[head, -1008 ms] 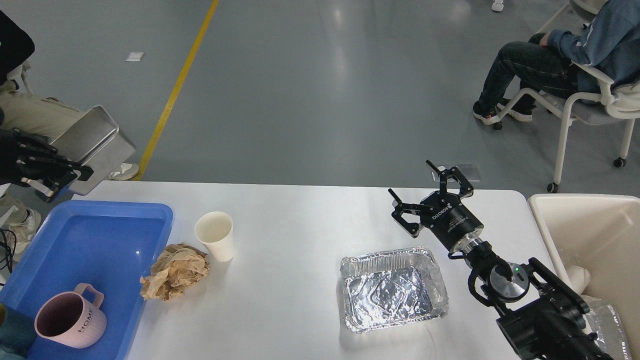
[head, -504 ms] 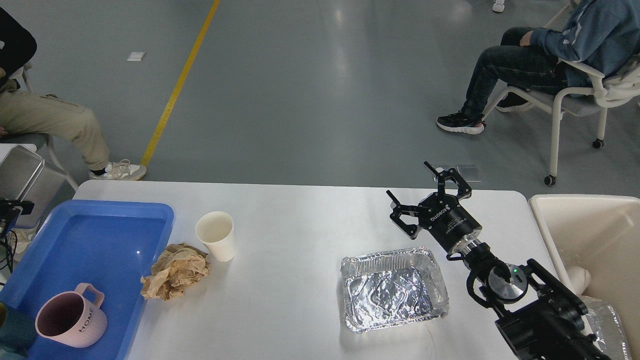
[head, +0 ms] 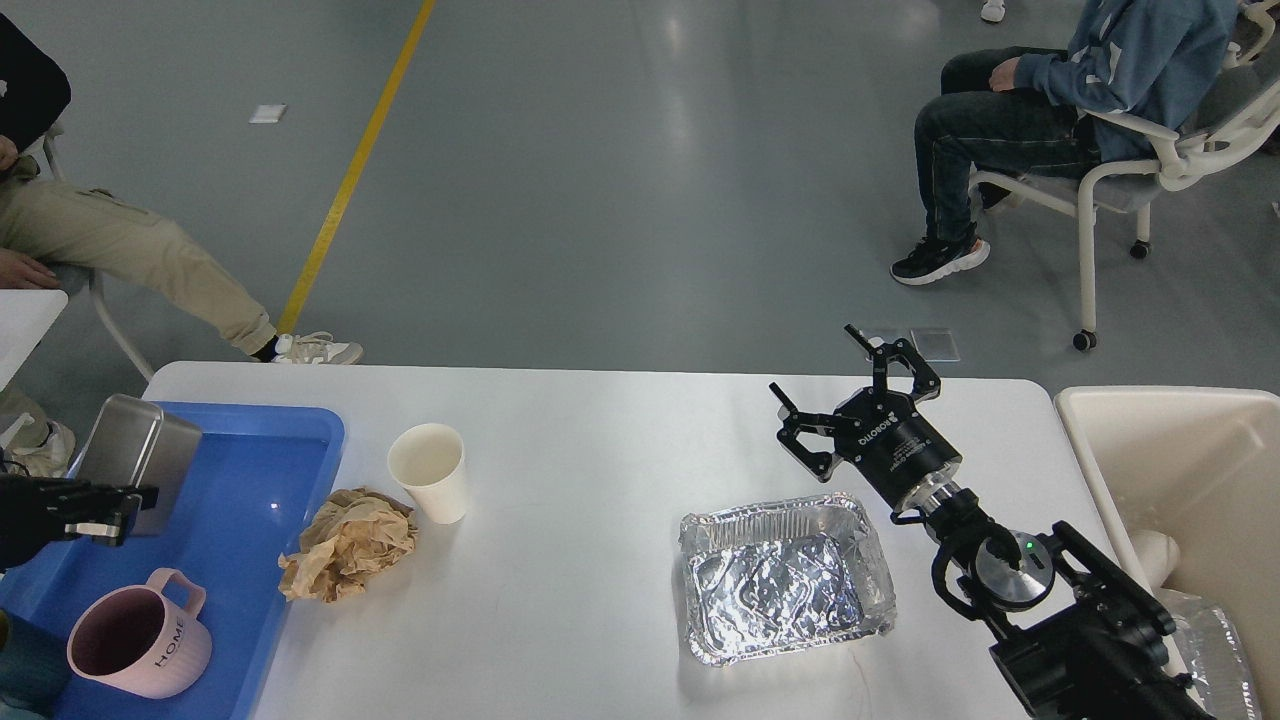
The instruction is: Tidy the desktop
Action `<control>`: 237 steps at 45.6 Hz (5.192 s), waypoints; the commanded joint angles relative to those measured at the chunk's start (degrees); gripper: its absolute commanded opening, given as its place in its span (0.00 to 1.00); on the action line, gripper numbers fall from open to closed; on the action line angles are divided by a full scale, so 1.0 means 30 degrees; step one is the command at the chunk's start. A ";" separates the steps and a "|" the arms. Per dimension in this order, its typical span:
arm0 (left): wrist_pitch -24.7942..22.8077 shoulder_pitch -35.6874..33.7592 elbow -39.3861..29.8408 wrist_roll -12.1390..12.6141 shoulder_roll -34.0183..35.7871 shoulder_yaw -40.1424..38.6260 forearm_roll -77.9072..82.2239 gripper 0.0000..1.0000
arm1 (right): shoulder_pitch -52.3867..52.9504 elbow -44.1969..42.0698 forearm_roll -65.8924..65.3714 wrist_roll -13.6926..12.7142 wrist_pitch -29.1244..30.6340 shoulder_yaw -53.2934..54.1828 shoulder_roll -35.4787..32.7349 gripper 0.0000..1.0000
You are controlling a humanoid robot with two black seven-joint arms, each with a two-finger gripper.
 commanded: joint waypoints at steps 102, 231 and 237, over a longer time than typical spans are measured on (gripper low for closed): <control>-0.8375 0.6374 0.2110 0.3844 -0.6762 -2.3158 -2.3755 0.97 | -0.0268 -0.0263 -0.0003 0.0087 -0.0351 -0.0126 0.0488 1.00; -0.7967 0.5203 0.2197 0.3962 -1.0162 -2.2339 -2.3551 0.97 | -0.4077 1.6407 -0.7556 -0.1436 -0.7470 -0.4873 -2.6144 1.00; -0.7996 0.5261 0.2197 0.3962 -1.0161 -2.2339 -2.3551 0.97 | -0.3814 1.6291 -0.9231 -0.1407 -0.7879 -0.4462 -2.5618 1.00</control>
